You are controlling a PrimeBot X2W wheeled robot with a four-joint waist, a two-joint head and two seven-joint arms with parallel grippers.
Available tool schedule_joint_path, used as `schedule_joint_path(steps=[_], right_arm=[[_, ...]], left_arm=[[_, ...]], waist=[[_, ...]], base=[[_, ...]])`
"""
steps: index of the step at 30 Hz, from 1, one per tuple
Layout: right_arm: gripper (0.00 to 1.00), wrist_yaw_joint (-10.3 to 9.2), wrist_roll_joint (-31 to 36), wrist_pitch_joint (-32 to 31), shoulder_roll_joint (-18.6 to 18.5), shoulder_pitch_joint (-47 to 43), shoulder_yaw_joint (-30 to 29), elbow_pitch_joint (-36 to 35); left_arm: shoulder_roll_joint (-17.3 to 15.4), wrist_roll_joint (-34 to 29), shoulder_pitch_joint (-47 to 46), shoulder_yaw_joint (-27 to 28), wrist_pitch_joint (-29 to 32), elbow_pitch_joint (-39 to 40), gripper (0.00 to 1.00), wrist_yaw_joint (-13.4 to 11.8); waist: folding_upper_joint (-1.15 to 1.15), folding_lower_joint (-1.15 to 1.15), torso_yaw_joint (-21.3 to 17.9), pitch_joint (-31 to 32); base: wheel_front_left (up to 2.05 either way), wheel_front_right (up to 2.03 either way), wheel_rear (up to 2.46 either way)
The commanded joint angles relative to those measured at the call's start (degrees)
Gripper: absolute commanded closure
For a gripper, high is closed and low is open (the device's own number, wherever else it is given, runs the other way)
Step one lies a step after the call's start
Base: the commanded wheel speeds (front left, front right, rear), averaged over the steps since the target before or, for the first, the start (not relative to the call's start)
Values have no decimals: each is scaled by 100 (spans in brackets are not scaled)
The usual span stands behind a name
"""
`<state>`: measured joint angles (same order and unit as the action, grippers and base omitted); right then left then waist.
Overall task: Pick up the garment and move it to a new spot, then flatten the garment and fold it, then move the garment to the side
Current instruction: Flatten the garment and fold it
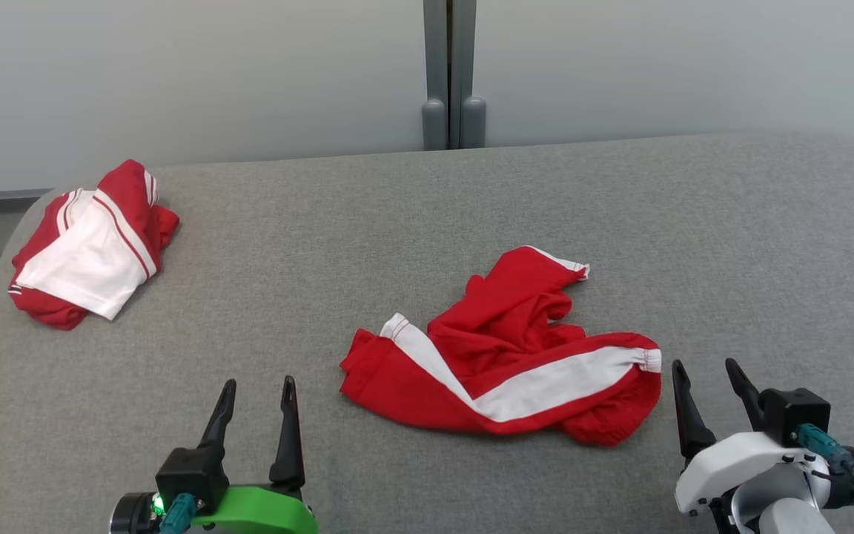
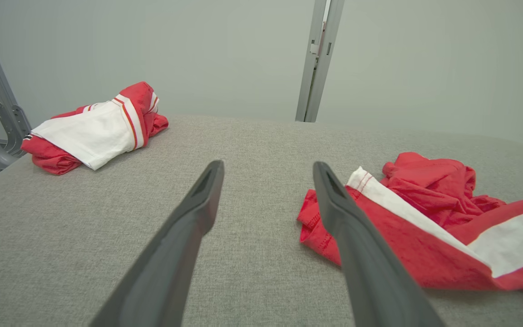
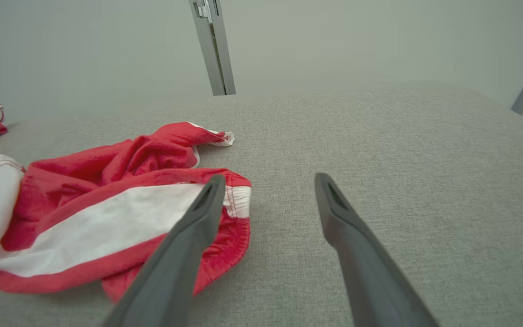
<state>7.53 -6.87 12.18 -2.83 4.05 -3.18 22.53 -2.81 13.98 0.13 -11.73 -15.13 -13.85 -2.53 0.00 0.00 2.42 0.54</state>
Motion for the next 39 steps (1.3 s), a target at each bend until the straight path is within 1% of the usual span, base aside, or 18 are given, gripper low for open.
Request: schedule_joint_path(steps=[1, 8, 16, 17, 18, 19, 20, 21, 22, 27, 31, 35, 39], right_arm=[[0, -8, 55, -91, -35, 127, -15, 107], [0, -8, 6, -464, -221, 522, 149, 743], [0, -8, -211, -600, -452, 1015, 587, 1402], [12, -8, -234, -594, -474, 1055, 626, 1451], [47, -8, -277, -572, -494, 1099, 679, 1505], [60, -8, -308, -559, -498, 1134, 718, 1543], [76, -8, -347, -548, -506, 1167, 763, 1585], [87, -8, -374, -547, -520, 1184, 808, 1614], [100, -8, -407, -532, -537, 1198, 852, 1643], [100, -8, -515, -411, -582, 1239, 998, 1645], [100, -8, -517, -314, -557, 1147, 1024, 1592], [100, -8, -469, -265, -494, 1073, 1075, 1557], [100, -8, -440, -306, -429, 1157, 1218, 1533]], left_arm=[[-15, -26, 42, -20, -3, -4, 0, 18], [-15, -54, -26, -59, -3, -9, 0, 30], [-15, -73, -121, -31, -3, -4, 0, 33], [-15, -76, -121, -31, -3, -4, 0, 37], [-15, -80, -124, -28, -4, -1, 0, 37], [-15, -89, -131, -28, -3, 2, 0, 39], [-15, -123, -149, -52, -3, -2, 0, 63], [-15, -153, -179, -86, -4, -10, 0, 93], [-15, -187, -224, -129, -4, -34, 0, 126], [-15, -328, -594, -403, 24, -290, 0, 366], [-15, -398, -1191, -791, 457, -559, 0, 605], [-17, -213, -1847, -1228, 1237, -887, 0, 786], [-18, 72, -2489, -1525, 2301, -1447, 0, 899]], waist=[[0, 0, 48, -25], [0, 0, 217, -165], [0, 0, 342, -311], [0, 0, 350, -319], [0, 0, 355, -328], [0, 0, 357, -334], [0, 0, 357, -339], [0, 0, 355, -344], [0, 0, 351, -348], [0, 0, 302, -348], [0, 0, 262, -350], [0, 0, 184, -389], [0, 0, 32, -465]], base=[[0, 0, 0], [0, 0, 0], [0, 0, 0], [0, 0, 0], [0, 0, 0], [0, 0, 0], [0, 0, 0], [0, 0, 0], [0, 0, 0], [0, 0, 0], [0, 0, 0], [0, 0, 0], [0, 0, 0]])
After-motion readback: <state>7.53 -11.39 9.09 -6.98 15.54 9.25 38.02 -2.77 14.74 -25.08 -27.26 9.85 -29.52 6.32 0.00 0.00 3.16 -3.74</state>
